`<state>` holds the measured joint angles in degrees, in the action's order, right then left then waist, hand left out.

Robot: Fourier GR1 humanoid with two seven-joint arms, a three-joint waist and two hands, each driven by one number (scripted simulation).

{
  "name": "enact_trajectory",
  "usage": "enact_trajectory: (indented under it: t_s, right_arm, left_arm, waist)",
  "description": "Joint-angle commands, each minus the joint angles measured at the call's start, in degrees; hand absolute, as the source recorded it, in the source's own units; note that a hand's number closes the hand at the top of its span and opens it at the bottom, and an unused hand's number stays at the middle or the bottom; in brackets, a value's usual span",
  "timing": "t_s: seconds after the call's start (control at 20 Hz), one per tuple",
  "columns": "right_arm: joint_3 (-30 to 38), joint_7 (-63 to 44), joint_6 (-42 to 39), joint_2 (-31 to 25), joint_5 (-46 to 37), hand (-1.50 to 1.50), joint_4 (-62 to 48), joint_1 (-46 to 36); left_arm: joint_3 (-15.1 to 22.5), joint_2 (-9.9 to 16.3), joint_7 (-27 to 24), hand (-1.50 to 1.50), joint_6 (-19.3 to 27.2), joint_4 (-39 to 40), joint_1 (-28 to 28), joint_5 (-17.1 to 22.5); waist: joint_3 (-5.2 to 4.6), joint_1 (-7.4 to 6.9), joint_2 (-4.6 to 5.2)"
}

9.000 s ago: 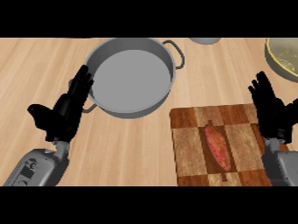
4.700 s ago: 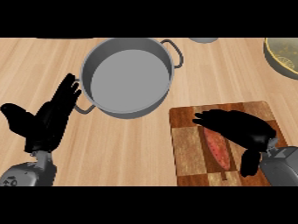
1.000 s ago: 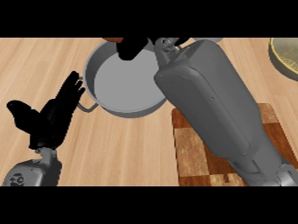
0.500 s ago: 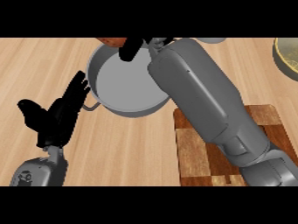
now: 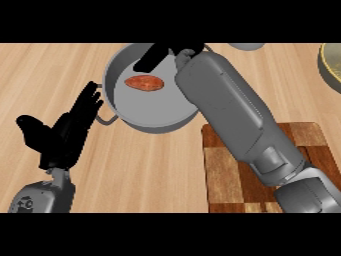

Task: Pick the sweet potato from the cutting board and place it in the pot

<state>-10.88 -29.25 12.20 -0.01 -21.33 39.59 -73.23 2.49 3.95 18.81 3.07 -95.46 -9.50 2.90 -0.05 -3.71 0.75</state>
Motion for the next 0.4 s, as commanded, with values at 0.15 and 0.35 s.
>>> enact_trajectory:
  t_s: [0.15,0.35]
  right_arm:
    - [4.7,10.0,16.9,0.0,3.6,-1.5,1.5,0.5]
    - [9.5,14.1,19.9,-1.4,4.5,-1.5,-1.6,0.9]
  left_arm:
    - [-1.8,1.2,-0.6,0.0,-0.5,1.0,0.0,0.5]
    - [-1.0,0.4,-0.2,0.0,0.7,-2.1,2.4,-0.2]
  waist:
    - [0.05,1.45,-0.16]
    - [0.06,1.98,-0.32]
